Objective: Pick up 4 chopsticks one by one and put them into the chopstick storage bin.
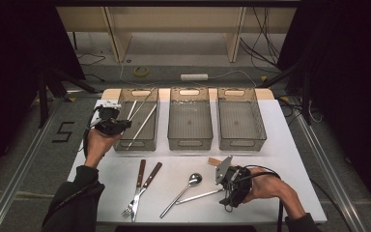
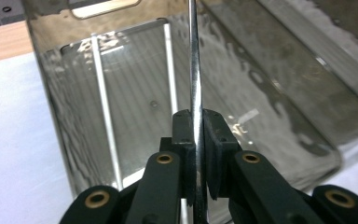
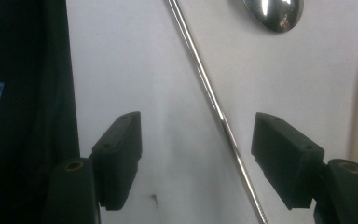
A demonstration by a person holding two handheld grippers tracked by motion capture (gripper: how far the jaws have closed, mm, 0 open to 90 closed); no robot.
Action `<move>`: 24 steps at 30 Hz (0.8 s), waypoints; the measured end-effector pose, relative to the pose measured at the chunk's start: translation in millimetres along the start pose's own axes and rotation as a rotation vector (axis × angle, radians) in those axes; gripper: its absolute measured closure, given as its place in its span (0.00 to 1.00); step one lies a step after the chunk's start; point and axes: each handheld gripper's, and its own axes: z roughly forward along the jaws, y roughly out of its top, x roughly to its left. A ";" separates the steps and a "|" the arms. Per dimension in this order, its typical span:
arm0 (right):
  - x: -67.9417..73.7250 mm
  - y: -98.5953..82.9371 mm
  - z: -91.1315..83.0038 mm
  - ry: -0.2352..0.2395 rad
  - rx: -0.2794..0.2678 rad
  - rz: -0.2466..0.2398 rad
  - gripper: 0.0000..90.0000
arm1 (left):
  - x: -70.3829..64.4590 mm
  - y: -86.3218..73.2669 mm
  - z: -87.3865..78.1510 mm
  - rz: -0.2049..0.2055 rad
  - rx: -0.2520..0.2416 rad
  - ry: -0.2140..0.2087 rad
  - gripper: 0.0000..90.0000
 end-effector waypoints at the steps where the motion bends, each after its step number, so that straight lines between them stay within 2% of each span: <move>1: -0.2 0.0 0.1 0.001 0.000 -0.001 0.38 | 1.6 -0.7 1.6 -0.004 0.003 0.008 0.93; 7: -0.1 0.5 1.3 -0.004 -0.002 -0.006 0.38 | 8.9 -4.0 13.6 -0.022 0.025 0.020 0.93; 11: 0.0 0.5 0.9 -0.002 -0.002 -0.006 0.38 | 10.3 -3.9 16.9 -0.026 0.034 0.040 0.93; 18: 1.0 1.0 1.1 0.004 0.003 0.002 0.38 | 15.2 -7.4 23.9 -0.046 0.041 0.045 0.91; 22: 0.2 0.3 0.7 -0.004 -0.001 -0.002 0.38 | 12.5 -5.3 20.0 -0.042 0.014 0.040 0.80; 24: 0.3 0.3 0.0 -0.003 0.000 0.003 0.38 | 10.2 -3.2 15.4 -0.043 0.002 0.019 0.76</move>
